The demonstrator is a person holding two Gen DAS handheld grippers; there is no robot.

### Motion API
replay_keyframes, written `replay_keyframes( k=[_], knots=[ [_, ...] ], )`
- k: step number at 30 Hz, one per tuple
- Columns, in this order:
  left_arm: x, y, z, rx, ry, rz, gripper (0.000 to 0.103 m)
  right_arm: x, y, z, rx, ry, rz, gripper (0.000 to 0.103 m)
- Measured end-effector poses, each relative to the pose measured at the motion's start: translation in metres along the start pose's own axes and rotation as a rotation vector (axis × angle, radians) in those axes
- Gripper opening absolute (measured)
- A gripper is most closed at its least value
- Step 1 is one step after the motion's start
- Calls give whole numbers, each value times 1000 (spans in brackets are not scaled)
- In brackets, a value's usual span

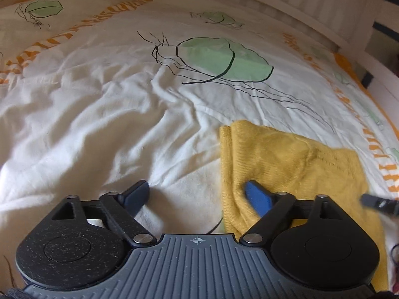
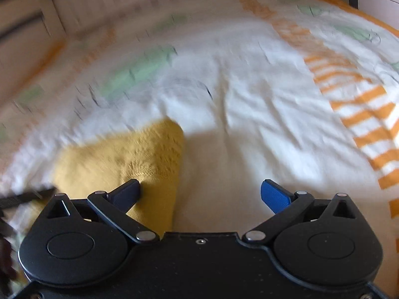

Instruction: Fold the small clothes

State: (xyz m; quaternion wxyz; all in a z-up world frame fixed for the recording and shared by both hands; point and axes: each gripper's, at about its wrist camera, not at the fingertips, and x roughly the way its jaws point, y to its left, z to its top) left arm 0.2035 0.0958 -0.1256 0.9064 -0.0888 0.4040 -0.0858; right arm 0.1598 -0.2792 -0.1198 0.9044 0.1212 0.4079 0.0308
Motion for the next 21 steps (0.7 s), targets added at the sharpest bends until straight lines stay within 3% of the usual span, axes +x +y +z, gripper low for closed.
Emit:
replay_keyframes(
  k=[8, 13, 15, 18, 21],
  knots=[
    [-11, 0, 0, -9, -7, -4, 90, -12, -5, -7, 20, -34, 24, 103],
    [-45, -10, -5, 44, -50, -1, 90, -44, 1, -7, -18, -109, 76, 103],
    [-54, -17, -10, 75, -57, 6, 90, -43, 7, -12, -55, -71, 68, 103],
    [-55, -23, -24, 107, 3, 45, 91, -31, 9, -27, -71, 31, 9, 103],
    [-55, -17, -41, 81, 50, 43, 91, -36, 3, -32, -12, 37, 21, 103]
  ],
)
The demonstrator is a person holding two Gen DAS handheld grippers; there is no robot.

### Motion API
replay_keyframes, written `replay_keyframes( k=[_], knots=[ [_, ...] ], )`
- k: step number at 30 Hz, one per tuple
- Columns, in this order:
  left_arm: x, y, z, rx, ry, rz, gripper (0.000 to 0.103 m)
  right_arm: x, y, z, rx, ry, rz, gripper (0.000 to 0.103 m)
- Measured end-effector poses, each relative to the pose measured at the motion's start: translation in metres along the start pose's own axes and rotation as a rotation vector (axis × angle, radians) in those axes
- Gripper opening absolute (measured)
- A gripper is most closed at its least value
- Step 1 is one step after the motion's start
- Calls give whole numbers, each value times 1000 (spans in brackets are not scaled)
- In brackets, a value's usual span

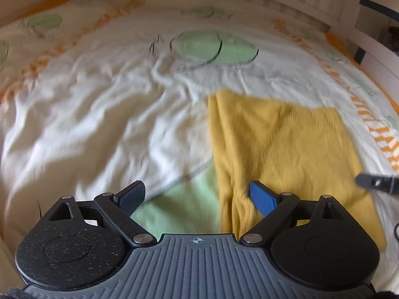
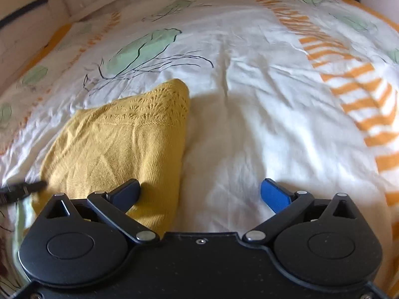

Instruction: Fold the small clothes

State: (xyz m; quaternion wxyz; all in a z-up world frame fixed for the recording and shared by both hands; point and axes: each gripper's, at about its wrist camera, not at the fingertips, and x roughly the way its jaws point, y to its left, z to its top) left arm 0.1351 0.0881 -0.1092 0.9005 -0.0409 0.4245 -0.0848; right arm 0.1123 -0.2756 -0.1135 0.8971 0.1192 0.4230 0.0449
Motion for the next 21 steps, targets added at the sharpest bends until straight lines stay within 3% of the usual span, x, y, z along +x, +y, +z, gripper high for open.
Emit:
replay_keyframes(
  k=[4, 11, 17, 21],
  knots=[
    [-15, 5, -11, -30, -11, -11, 91, -21, 2, -13, 9, -28, 8, 103],
    [-52, -9, -30, 32, -90, -30, 99, -56, 6, -41, 52, -87, 38, 103],
    [-70, -24, -49, 90, -140, -44, 99, -69, 18, -61, 6, -91, 68, 103],
    [-81, -29, -59, 88, -154, -15, 99, -75, 26, -69, -35, -100, 73, 103]
  ],
)
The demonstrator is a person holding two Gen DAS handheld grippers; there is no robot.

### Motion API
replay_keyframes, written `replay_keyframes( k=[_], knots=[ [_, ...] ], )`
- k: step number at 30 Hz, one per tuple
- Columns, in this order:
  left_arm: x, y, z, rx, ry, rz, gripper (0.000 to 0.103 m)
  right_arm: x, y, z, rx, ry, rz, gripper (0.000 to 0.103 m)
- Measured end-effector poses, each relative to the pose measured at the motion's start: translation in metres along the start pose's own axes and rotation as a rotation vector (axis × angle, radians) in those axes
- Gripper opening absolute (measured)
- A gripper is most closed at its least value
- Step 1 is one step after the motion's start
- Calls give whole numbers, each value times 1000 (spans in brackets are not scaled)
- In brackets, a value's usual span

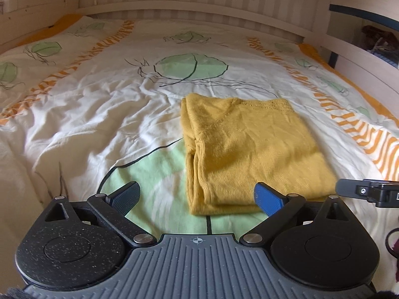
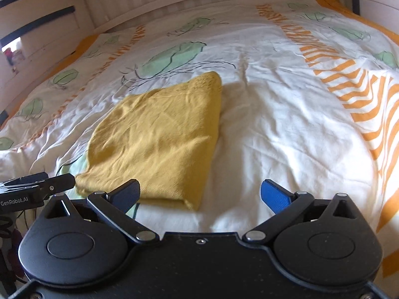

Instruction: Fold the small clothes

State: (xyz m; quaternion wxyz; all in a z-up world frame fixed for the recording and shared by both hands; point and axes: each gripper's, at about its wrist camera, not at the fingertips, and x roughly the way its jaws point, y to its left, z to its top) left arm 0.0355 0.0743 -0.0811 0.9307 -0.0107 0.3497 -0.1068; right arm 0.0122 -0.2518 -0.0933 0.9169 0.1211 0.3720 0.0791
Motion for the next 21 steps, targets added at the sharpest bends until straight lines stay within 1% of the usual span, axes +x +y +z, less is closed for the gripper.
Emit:
replay_keyframes(
  k=[4, 7, 10, 13, 14, 16, 18, 21],
  knots=[
    [-13, -9, -4, 5, 20, 117, 99, -12, 5, -7, 8, -12, 39, 103],
    [-22, -12, -5, -2, 37, 152, 99, -21, 10, -10, -2, -17, 54, 102],
    [-29, -16, -6, -7, 52, 166, 99, -30, 17, -12, -18, -18, 23, 102],
    [-33, -21, -5, -1, 72, 185, 98, -40, 24, -12, -38, -34, -55, 102],
    [-34, -23, -5, 1, 76, 186, 98, -42, 26, -12, -40, -34, -86, 102],
    [-37, -26, -5, -4, 86, 173, 98, -45, 25, -11, -37, -34, -114, 102],
    [-40, -28, -5, -20, 99, 159, 98, -48, 23, -10, -18, -28, -115, 102],
    [-43, -30, -4, -31, 112, 147, 98, -50, 21, -11, -3, -5, -92, 102]
  ],
)
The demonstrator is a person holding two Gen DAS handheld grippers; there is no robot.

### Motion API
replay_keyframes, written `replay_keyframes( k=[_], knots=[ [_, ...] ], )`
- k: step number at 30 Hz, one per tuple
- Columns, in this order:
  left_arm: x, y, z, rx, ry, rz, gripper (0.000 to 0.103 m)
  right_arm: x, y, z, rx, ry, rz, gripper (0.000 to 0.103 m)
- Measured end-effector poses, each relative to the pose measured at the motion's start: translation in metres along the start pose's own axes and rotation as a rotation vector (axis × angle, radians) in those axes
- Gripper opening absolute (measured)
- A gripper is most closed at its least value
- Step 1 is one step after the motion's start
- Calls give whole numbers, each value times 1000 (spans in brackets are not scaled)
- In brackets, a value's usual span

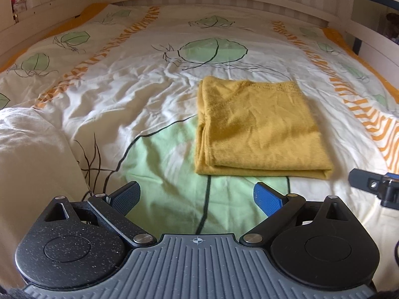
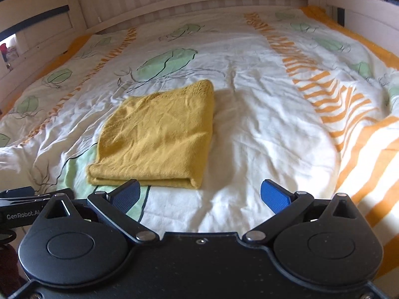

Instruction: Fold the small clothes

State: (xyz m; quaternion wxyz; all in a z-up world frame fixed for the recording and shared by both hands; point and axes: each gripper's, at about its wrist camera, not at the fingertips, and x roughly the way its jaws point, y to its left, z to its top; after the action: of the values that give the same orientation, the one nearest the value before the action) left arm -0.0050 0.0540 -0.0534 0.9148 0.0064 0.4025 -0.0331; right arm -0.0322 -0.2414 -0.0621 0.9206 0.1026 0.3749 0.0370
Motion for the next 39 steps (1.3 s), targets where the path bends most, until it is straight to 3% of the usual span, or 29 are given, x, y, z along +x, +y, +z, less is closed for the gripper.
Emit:
replay_keyframes(
  k=[16, 39],
  knots=[
    [-2, -2, 0, 4, 63, -1, 98, 4, 4, -10, 47, 88, 59, 102],
    [4, -5, 8, -3, 76, -15, 98, 12, 6, 0, 69, 100, 88, 102]
  ],
)
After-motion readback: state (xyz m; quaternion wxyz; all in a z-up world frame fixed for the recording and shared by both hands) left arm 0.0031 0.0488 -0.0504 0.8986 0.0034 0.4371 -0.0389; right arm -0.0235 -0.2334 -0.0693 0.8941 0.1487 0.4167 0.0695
